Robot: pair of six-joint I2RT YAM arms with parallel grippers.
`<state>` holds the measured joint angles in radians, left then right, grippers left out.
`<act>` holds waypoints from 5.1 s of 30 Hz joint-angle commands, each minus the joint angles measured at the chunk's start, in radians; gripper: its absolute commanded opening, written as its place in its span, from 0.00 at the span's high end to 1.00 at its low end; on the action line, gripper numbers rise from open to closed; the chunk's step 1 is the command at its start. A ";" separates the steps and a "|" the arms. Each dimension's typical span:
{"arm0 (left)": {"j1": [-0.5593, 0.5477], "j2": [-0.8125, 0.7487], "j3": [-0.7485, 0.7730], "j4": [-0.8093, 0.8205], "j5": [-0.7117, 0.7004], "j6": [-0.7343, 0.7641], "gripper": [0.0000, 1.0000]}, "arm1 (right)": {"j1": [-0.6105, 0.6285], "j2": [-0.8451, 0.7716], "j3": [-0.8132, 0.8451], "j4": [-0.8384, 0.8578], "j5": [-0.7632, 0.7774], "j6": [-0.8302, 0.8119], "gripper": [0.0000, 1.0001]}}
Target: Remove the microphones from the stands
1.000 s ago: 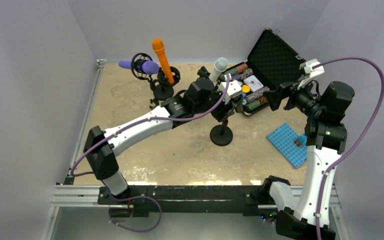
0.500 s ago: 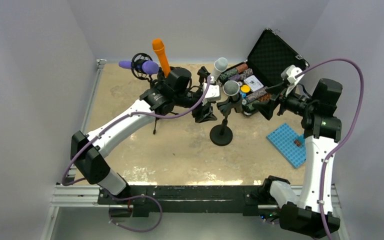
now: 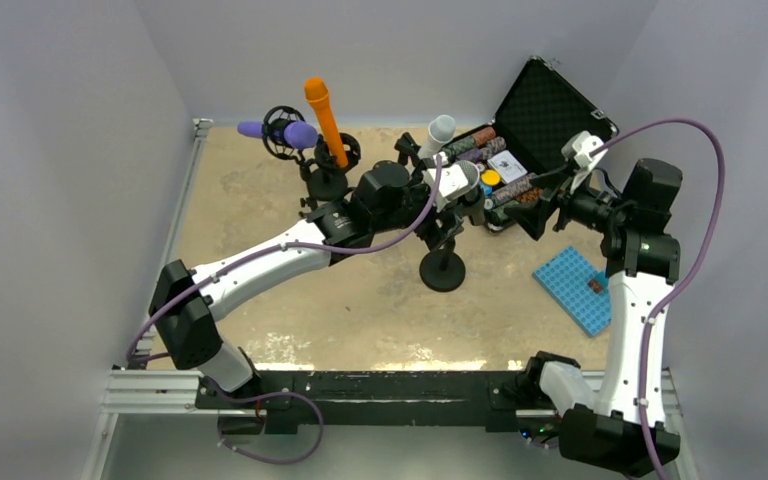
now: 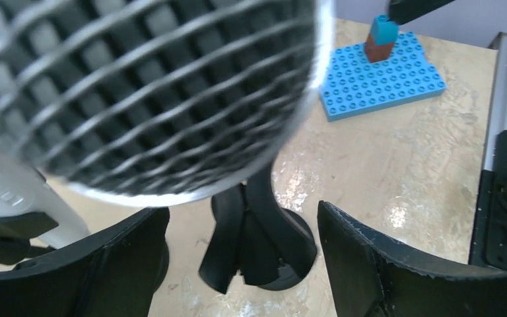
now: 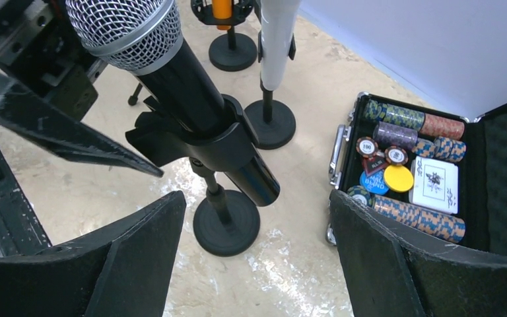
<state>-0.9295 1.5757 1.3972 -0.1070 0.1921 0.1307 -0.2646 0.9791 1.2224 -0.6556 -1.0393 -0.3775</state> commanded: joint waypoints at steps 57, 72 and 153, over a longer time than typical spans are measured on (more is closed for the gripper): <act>0.089 -0.057 -0.125 0.231 0.167 -0.025 0.27 | 0.374 0.337 0.279 -0.024 -0.150 -0.318 1.00; 0.101 -0.021 -0.077 0.194 0.291 -0.021 0.66 | 0.374 0.272 0.198 0.031 -0.107 -0.270 1.00; 0.112 0.125 0.052 0.109 0.322 -0.070 1.00 | 0.373 0.249 0.163 0.117 -0.047 -0.131 1.00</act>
<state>-0.8284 1.6707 1.3968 0.0025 0.4278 0.0685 0.1043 1.2640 1.3884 -0.5404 -1.0775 -0.5278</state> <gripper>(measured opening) 0.329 0.426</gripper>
